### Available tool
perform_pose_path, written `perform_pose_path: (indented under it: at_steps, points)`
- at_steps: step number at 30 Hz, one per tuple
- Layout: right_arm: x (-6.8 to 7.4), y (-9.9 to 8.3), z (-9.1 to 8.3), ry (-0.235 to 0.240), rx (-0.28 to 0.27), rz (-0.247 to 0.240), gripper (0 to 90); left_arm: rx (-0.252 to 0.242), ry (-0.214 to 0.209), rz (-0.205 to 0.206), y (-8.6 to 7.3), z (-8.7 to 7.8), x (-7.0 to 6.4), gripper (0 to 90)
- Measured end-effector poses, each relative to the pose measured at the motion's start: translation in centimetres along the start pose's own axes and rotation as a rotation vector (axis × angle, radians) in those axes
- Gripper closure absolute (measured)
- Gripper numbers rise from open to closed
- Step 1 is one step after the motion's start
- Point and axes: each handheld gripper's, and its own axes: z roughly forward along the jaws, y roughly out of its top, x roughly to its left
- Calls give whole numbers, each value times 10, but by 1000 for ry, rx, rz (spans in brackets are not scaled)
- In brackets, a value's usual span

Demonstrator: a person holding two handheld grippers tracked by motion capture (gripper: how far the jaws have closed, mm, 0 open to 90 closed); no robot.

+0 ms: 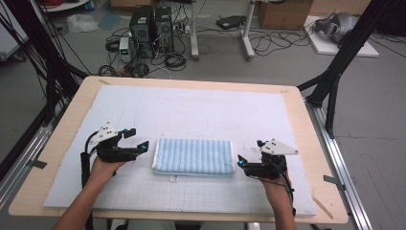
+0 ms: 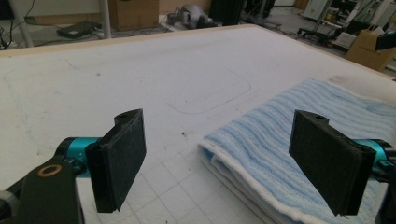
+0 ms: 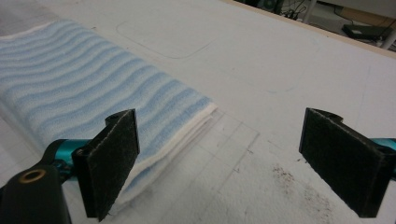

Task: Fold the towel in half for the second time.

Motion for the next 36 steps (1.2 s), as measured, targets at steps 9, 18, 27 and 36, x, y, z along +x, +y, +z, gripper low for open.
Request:
perform_pose_path:
  at_steps: [9,18,27,36]
  points:
    - [-10,-3,-11,-27,-25,33,114,-26,19,-27,0,-6,3,194]
    - [-14,-4,-14,-47,-35,53,114,-28,26,-24,-1,-10,3,197]
    - [-14,-5,-13,-44,-38,54,114,-24,30,-29,-1,-10,4,197]
    - [-14,-5,-12,-42,-33,50,114,-25,32,-31,-2,-10,4,199]
